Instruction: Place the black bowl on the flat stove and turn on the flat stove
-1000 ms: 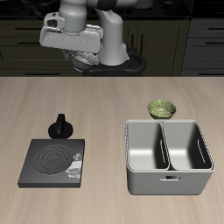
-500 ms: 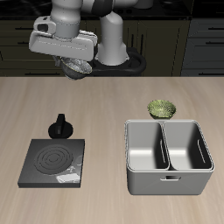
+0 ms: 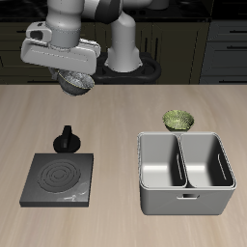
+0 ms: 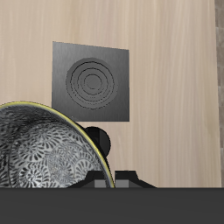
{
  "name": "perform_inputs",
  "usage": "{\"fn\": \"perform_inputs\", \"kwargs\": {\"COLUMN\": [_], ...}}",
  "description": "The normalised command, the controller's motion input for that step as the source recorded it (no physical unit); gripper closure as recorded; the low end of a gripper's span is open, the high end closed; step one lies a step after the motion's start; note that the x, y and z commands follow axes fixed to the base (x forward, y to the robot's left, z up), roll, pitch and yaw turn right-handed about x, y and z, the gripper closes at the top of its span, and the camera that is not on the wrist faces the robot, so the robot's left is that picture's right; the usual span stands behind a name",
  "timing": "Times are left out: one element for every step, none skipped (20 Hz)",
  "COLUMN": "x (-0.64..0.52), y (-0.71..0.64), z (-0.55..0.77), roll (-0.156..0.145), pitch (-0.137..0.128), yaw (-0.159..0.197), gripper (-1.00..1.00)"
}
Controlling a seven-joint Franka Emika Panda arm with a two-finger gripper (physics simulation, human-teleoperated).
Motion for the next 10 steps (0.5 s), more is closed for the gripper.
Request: {"fn": "perform_inputs", "kwargs": {"x": [0.33, 0.17, 0.63, 0.37, 0.12, 0.35, 0.32, 0.38, 0.21, 0.38], "y": [-0.14, -0.06, -0.04, -0.09, 0.09, 0.08, 0.11, 0.1, 0.08, -0.01], "z": [-0.03, -0.01, -0.02, -0.01, 0.0, 0.02, -0.01, 0.09, 0.06, 0.06], "roll": [-0.076, -0.033, 0.049, -0.082, -0.025, 0.045, -0.02, 0.025, 0.034, -0.037], "pitch": [0.009, 0.0, -0.011, -0.006, -0.017, -0.046, 0.012, -0.051, -0.057, -0.02], "yaw": [0.008, 0.026, -0.029, 0.052, 0.022, 0.014, 0.017, 0.042, 0.04, 0.046], "gripper": [1.0, 1.0, 1.0, 1.0, 1.0, 1.0, 1.0, 1.0, 1.0, 1.0]}}
